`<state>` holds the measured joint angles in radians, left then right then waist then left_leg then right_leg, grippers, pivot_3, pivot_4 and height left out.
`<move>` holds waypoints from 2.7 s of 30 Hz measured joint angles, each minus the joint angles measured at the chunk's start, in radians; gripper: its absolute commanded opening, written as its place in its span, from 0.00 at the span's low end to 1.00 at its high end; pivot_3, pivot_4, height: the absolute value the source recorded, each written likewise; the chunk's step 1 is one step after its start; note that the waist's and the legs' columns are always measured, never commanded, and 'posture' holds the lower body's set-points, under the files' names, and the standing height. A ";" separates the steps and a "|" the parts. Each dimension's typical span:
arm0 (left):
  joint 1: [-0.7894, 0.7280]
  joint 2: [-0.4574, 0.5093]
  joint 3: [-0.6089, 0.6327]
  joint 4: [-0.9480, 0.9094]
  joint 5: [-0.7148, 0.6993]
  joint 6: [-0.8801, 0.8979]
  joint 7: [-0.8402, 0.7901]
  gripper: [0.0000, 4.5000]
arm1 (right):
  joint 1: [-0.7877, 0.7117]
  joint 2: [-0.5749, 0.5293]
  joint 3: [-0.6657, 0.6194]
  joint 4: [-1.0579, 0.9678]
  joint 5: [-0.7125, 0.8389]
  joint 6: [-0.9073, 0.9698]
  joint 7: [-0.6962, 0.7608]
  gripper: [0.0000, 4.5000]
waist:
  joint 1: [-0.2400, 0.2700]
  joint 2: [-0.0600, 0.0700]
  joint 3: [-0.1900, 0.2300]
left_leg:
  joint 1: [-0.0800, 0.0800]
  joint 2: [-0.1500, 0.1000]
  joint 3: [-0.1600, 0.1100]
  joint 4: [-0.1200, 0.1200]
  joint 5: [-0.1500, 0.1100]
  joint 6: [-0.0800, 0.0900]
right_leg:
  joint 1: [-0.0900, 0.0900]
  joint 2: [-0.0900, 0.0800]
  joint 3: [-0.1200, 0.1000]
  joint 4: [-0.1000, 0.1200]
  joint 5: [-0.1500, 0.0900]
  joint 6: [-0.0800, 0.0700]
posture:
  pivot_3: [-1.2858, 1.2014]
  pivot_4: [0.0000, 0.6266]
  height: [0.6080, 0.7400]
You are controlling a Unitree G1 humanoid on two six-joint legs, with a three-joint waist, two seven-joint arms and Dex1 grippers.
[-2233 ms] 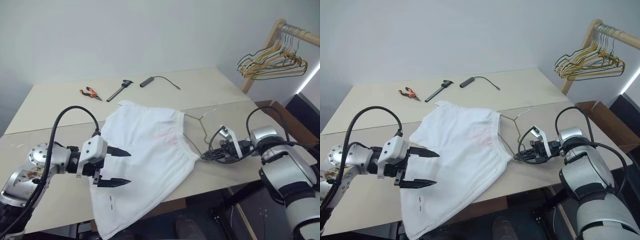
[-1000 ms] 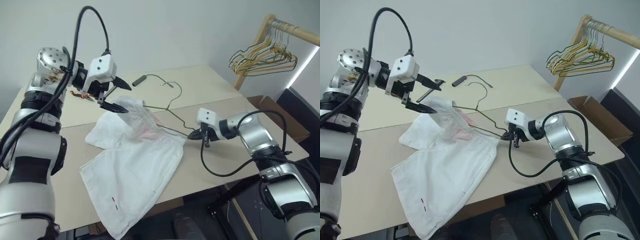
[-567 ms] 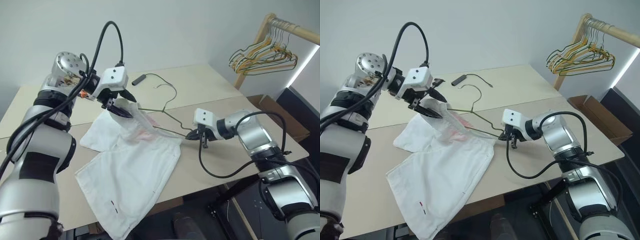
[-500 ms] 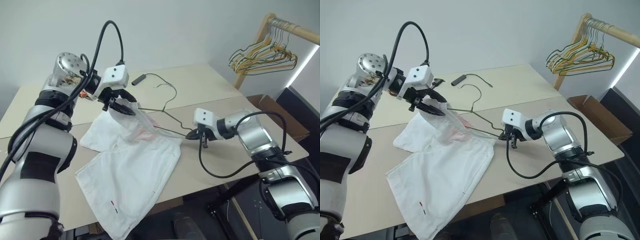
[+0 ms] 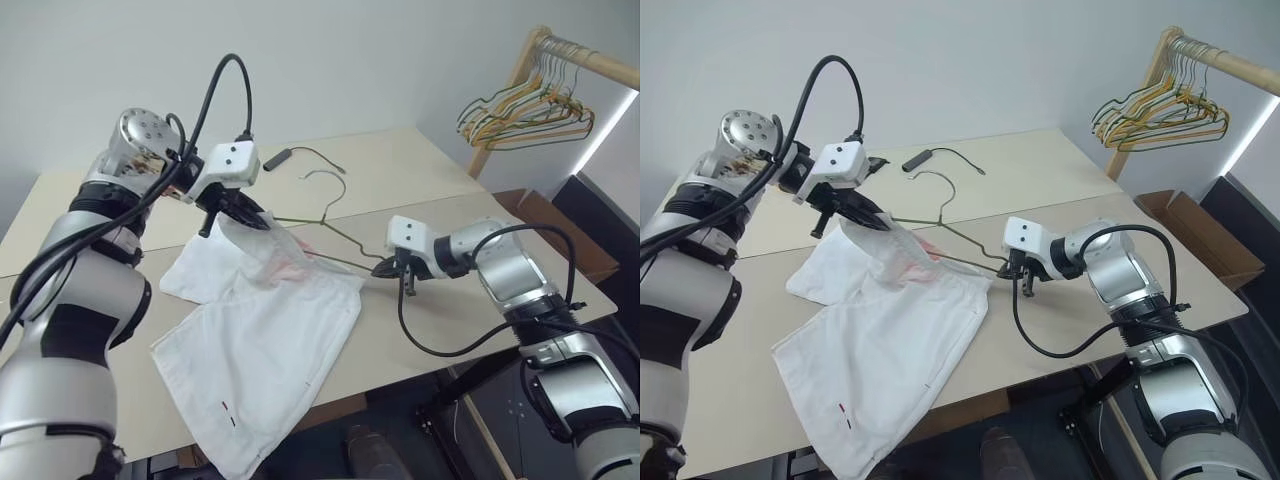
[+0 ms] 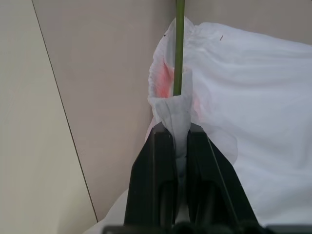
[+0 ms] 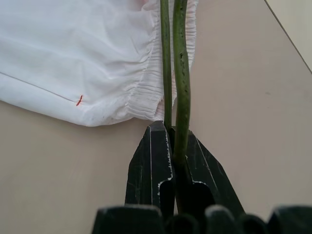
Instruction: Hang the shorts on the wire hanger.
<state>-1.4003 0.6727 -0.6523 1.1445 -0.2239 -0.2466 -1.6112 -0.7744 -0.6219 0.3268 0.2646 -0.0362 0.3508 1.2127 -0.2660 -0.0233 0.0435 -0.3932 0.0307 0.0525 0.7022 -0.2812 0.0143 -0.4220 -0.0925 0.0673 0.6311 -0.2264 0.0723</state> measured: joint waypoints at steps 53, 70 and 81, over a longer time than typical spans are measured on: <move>-0.044 0.086 0.149 -0.011 -0.003 -0.007 0.000 0.00 | 0.304 0.349 -0.279 -0.080 0.438 0.369 -0.408 0.00 | -0.024 0.000 0.000 | -0.001 0.000 -0.001 0.002 0.000 0.001 | -0.001 0.000 0.002 0.010 -0.001 0.001 | 0.43 0.00 1.00; 0.068 0.343 -0.083 -0.346 -0.359 0.113 0.000 0.00 | 0.202 0.016 -0.224 -0.040 0.314 0.064 -0.231 0.00 | -0.016 0.000 0.000 | 0.000 0.000 0.000 0.002 0.000 0.001 | -0.001 0.000 0.003 0.009 -0.001 0.002 | 0.43 0.00 1.00; 0.075 0.282 -0.045 -0.234 -0.252 0.047 0.000 0.00 | 0.185 -0.046 -0.200 -0.052 0.253 -0.032 -0.178 0.00 | -0.016 0.000 0.000 | 0.000 0.000 0.001 0.003 0.000 0.001 | -0.001 0.000 0.003 0.007 -0.001 0.002 | 0.43 0.00 1.00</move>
<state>-1.3258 0.9546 -0.6969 0.9109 -0.4761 -0.1998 -1.6112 -0.5895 -0.6676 0.1273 0.2123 0.2170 0.3193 1.0350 -0.2819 -0.0236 0.0437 -0.3928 0.0306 0.0530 0.7053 -0.2813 0.0150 -0.4226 -0.0921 0.0705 0.6380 -0.2277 0.0738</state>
